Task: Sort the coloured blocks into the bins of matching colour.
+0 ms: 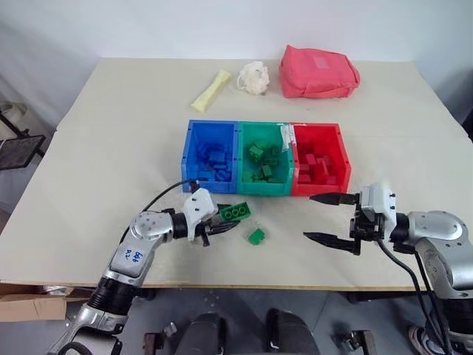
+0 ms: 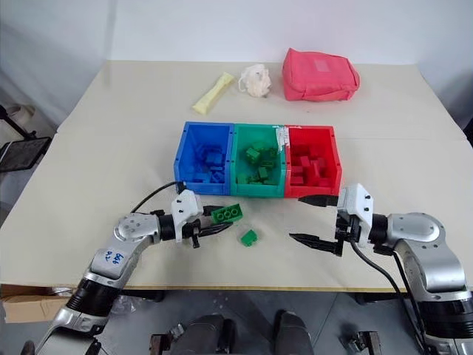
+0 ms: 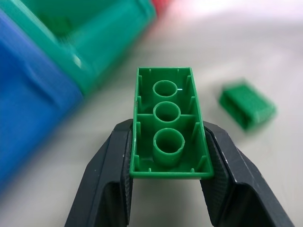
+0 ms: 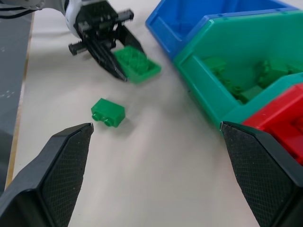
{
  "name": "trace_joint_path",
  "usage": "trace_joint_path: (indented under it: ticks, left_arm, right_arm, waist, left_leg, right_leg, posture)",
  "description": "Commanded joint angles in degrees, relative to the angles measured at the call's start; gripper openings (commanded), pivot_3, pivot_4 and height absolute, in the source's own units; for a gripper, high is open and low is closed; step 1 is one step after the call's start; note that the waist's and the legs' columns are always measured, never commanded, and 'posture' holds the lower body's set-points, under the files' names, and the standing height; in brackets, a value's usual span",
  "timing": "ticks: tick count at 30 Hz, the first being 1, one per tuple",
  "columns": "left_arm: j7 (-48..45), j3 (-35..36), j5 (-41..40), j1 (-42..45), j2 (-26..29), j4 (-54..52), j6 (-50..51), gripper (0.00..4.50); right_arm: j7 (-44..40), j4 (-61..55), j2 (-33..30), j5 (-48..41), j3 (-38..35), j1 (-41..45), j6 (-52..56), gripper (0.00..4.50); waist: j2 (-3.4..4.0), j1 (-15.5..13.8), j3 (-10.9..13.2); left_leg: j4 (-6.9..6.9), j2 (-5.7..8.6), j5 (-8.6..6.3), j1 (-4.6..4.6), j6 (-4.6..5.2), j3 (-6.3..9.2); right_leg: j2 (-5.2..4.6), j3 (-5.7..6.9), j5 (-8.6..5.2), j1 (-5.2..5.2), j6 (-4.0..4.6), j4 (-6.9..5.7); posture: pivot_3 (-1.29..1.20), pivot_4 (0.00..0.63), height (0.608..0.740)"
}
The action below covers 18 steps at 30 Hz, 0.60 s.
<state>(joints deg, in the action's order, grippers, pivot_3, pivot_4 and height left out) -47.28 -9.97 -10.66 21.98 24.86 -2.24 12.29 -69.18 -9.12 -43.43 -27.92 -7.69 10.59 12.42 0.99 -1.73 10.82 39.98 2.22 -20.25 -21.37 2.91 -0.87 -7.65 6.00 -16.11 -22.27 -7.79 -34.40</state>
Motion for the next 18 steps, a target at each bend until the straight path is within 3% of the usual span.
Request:
trace_joint_path:
  ticks: [1, 7, 14, 18]
  left_arm:
    - [1.36, 1.59, -2.23, 2.51, -1.46, -4.31, 1.78, 1.50]
    - [4.85, 2.43, -2.20, 11.84, -6.00, -1.39, 2.69, 1.50]
    - [9.18, 2.66, 0.41, 23.51, -12.74, 14.71, -3.31, 1.50]
    - [8.86, 1.94, 1.65, 26.01, -14.73, 21.13, -7.26, 2.80]
  right_arm:
    - [1.05, -1.51, 0.03, -1.89, -2.91, -0.24, -0.85, 4.50]
    - [7.46, 0.18, 1.83, -2.52, -7.13, 1.71, -0.77, 4.50]
    - [11.47, -2.52, 2.90, -2.93, -8.48, 1.10, -0.54, 4.50]
    - [13.84, -5.04, 3.31, -3.10, -8.91, -0.19, -0.25, 4.50]
  waist:
    - [0.00, 0.07, 0.00]
    - [-0.01, -0.03, 0.01]
    - [-0.03, -0.49, 0.02]
    - [-0.03, -0.68, 0.02]
  left_leg:
    - [0.00, 0.00, 0.00, 0.00, 0.00, 0.00]
    - [0.03, 0.01, 0.02, -0.02, 0.03, -0.03]
    - [0.01, 0.03, 0.04, -0.04, 0.06, -0.14]
    - [-0.02, 0.02, 0.04, -0.05, 0.07, -0.24]
  right_leg:
    - [0.01, 0.00, 0.00, 0.00, 0.00, 0.00]
    - [0.04, 0.13, 0.01, 0.01, -0.02, -0.01]
    - [0.10, 0.22, 0.02, -0.04, -0.04, -0.02]
    - [0.10, 0.19, 0.03, -0.10, -0.06, -0.03]
  posture:
    - [0.00, 0.150, 0.740]
    - [0.00, 0.150, 0.740]
    - [0.00, 0.150, 0.740]
    - [0.00, 0.150, 0.740]
